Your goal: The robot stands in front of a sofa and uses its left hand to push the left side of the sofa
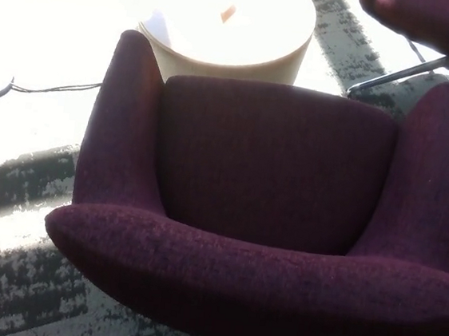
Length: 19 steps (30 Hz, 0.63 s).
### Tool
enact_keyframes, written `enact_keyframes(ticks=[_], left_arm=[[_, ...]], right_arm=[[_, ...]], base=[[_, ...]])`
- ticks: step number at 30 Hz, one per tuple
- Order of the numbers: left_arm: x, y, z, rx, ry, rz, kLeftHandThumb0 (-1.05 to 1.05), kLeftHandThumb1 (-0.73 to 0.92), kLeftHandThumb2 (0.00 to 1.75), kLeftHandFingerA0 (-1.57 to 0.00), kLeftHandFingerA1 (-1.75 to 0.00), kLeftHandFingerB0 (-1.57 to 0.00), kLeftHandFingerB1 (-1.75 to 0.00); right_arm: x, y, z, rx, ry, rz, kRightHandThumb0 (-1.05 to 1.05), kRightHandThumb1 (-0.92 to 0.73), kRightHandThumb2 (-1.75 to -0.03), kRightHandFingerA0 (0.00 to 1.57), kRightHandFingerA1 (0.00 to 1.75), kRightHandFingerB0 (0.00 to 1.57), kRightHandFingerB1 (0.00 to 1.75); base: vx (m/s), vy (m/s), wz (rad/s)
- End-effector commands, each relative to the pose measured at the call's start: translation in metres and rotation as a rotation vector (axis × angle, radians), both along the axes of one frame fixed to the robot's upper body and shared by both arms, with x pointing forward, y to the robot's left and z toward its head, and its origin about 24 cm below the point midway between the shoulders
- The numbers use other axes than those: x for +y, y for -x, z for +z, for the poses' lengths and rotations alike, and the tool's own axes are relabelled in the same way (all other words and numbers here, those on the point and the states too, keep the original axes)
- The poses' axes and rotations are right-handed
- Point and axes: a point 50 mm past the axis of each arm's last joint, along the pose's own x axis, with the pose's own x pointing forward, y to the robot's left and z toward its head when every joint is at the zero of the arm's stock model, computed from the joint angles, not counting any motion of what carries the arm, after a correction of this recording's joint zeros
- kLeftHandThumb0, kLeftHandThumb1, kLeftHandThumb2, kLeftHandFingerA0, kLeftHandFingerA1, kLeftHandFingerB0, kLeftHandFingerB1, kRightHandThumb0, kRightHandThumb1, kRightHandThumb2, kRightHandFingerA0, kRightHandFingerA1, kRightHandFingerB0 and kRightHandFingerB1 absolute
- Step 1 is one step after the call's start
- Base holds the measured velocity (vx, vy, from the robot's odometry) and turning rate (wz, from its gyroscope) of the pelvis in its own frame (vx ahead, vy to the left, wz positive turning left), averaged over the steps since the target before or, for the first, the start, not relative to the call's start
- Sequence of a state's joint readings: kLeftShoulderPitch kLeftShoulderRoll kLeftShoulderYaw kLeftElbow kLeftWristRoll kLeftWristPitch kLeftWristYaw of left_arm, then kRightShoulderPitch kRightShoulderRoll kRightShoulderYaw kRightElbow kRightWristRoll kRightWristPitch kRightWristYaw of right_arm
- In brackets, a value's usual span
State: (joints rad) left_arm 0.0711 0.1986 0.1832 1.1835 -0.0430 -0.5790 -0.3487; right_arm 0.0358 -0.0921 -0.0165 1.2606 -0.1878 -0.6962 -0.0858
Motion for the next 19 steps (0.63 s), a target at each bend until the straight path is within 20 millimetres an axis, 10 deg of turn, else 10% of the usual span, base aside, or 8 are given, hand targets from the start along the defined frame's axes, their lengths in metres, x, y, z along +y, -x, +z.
enact_keyframes(ticks=[1,19], left_arm=[[0.005,-0.003,0.001,-0.009,-0.008,0.042,-0.74,0.74,1.15,-0.01,-0.35,0.00,-0.28],[0.003,0.004,-0.002,0.016,-0.023,0.041,-0.75,0.74,1.14,-0.12,-0.47,0.00,-0.36]], right_arm=[[-0.004,-0.001,0.001,-0.009,0.015,-0.016,-0.57,-0.76,-0.63,0.53,0.41,0.52,0.39],[-0.006,0.011,-0.002,0.017,0.003,-0.041,-0.57,-0.76,-0.63,0.53,0.40,0.52,0.39]], base=[[0.00,0.000,0.00],[0.00,0.000,0.00]])
